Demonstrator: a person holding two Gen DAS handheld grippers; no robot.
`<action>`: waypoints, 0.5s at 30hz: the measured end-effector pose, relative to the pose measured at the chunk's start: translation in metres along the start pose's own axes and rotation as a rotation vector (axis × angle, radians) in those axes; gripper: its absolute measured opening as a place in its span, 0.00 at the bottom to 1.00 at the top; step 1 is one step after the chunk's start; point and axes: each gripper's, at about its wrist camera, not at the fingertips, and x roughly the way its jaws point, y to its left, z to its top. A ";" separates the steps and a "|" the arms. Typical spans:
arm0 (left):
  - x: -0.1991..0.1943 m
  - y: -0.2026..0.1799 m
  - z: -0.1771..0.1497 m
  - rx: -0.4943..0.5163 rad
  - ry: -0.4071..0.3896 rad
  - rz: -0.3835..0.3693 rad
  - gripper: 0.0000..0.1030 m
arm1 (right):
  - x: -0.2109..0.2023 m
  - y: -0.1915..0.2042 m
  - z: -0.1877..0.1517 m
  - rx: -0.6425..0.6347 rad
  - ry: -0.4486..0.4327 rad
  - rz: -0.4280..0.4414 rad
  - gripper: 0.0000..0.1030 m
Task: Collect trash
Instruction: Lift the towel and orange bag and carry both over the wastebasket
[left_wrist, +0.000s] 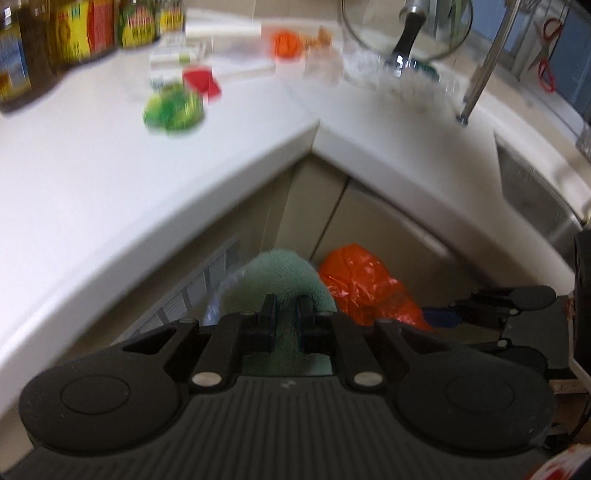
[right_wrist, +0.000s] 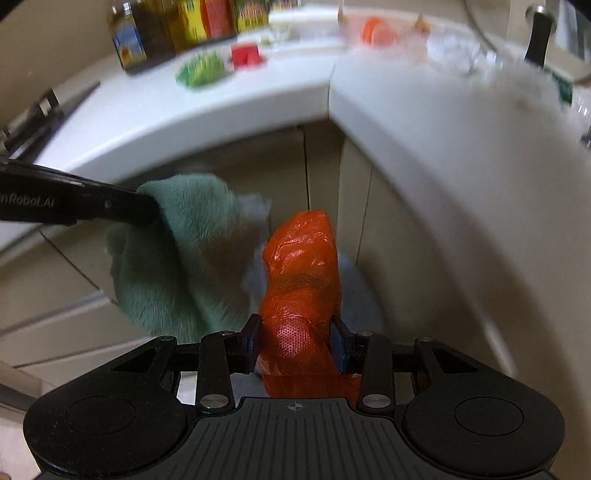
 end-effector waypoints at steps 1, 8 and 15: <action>0.006 0.001 -0.003 -0.005 0.014 -0.005 0.08 | 0.007 -0.001 -0.002 0.002 0.016 0.000 0.37; 0.048 0.007 -0.020 -0.040 0.091 -0.006 0.08 | 0.040 -0.010 -0.014 0.003 0.092 -0.003 0.37; 0.075 0.005 -0.020 -0.070 0.115 -0.013 0.08 | 0.063 -0.019 -0.014 0.007 0.112 -0.025 0.37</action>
